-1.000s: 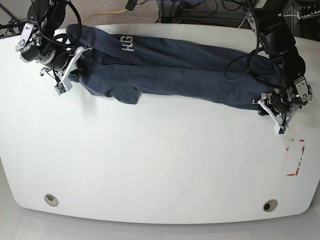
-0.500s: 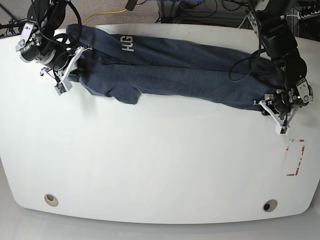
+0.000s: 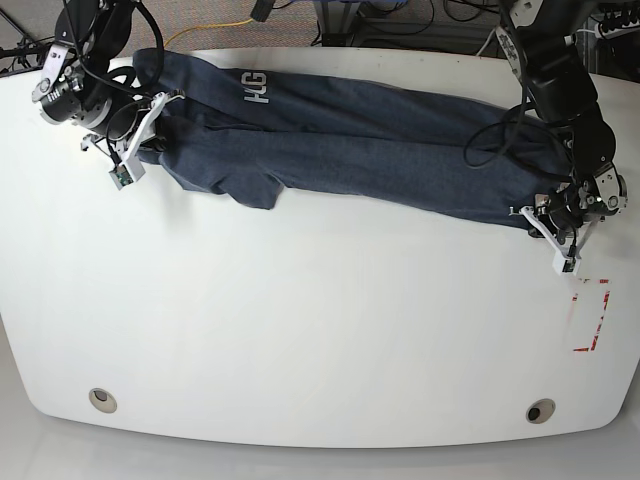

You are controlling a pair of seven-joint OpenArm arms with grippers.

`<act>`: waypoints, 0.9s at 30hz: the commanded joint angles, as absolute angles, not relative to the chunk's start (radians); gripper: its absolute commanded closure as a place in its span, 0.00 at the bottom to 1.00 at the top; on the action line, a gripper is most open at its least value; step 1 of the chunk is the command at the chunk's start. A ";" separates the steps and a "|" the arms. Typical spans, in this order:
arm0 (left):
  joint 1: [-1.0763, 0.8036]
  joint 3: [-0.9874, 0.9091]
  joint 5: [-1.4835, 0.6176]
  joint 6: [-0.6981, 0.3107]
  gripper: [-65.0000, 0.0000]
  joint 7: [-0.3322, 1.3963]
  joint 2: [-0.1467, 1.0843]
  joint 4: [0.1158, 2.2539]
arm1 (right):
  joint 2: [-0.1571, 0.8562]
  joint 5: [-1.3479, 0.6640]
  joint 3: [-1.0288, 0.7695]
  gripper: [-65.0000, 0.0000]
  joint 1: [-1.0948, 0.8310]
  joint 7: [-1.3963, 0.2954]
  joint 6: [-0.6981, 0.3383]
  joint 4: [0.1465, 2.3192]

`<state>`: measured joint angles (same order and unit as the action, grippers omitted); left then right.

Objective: Fold the T-shirt properly
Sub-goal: 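Hold the folded shirt with both grippers and adjust the left gripper, then drag the folded shirt with both grippers toward the robot base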

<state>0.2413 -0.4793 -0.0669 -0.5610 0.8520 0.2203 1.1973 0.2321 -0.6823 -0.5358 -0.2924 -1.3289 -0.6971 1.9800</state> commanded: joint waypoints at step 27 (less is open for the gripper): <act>0.005 -0.562 -0.071 -0.698 1.00 1.044 0.197 1.877 | 0.225 -0.700 -0.593 1.00 -0.286 -1.316 -0.698 1.995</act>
